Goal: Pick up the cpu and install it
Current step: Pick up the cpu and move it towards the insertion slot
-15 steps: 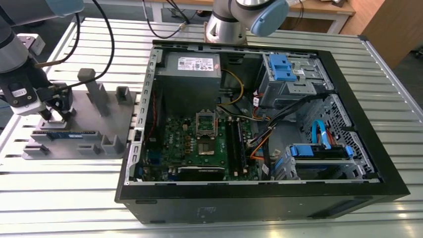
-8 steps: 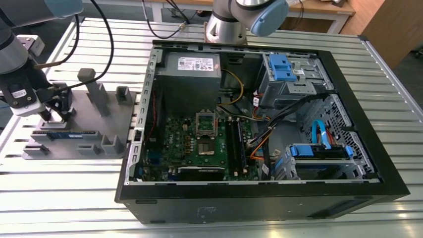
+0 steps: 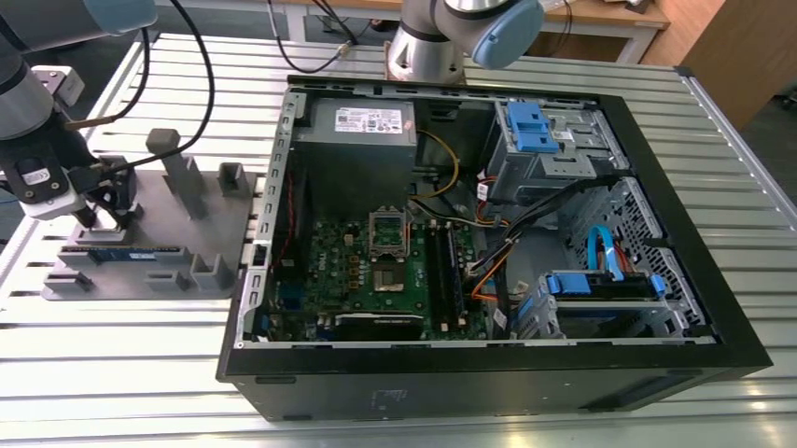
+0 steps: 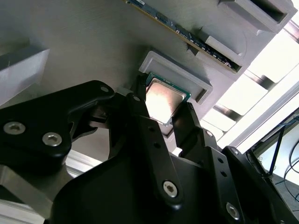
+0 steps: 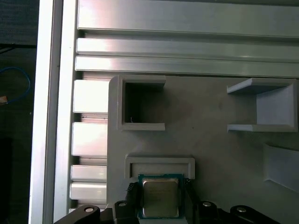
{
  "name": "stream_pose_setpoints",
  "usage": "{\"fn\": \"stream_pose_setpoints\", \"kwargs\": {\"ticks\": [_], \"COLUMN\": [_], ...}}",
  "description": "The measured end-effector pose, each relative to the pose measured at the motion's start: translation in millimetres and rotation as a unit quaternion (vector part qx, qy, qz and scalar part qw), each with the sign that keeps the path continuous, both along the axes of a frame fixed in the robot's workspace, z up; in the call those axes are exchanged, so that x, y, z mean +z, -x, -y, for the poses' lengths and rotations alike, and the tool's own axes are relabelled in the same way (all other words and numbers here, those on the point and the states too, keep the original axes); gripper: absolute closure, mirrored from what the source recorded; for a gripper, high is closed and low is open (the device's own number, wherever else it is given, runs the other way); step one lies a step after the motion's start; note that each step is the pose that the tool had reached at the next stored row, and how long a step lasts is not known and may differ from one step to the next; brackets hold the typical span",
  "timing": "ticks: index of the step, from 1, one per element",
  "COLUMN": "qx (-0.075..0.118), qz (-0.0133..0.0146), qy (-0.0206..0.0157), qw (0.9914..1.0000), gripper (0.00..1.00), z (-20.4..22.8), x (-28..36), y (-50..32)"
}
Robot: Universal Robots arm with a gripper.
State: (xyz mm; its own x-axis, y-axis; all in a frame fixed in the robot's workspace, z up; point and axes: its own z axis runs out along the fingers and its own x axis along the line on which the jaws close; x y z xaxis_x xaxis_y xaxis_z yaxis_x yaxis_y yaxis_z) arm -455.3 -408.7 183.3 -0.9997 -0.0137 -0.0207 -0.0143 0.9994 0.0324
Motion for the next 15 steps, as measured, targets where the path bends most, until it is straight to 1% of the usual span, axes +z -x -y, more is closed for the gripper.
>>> {"fn": "stream_pose_setpoints", "kwargs": {"ticks": [2,3,11,15], "qx": [0.0,0.0,0.0,0.0], "qz": [0.0,0.0,0.0,0.0], "qy": [0.0,0.0,0.0,0.0], "qw": [1.0,1.0,1.0,1.0], "gripper": [0.52,0.45,0.45,0.45], "z": [0.0,0.0,0.0,0.0], "x": [-0.1,-0.1,-0.3,-1.4], "y": [0.0,0.0,0.0,0.0]}}
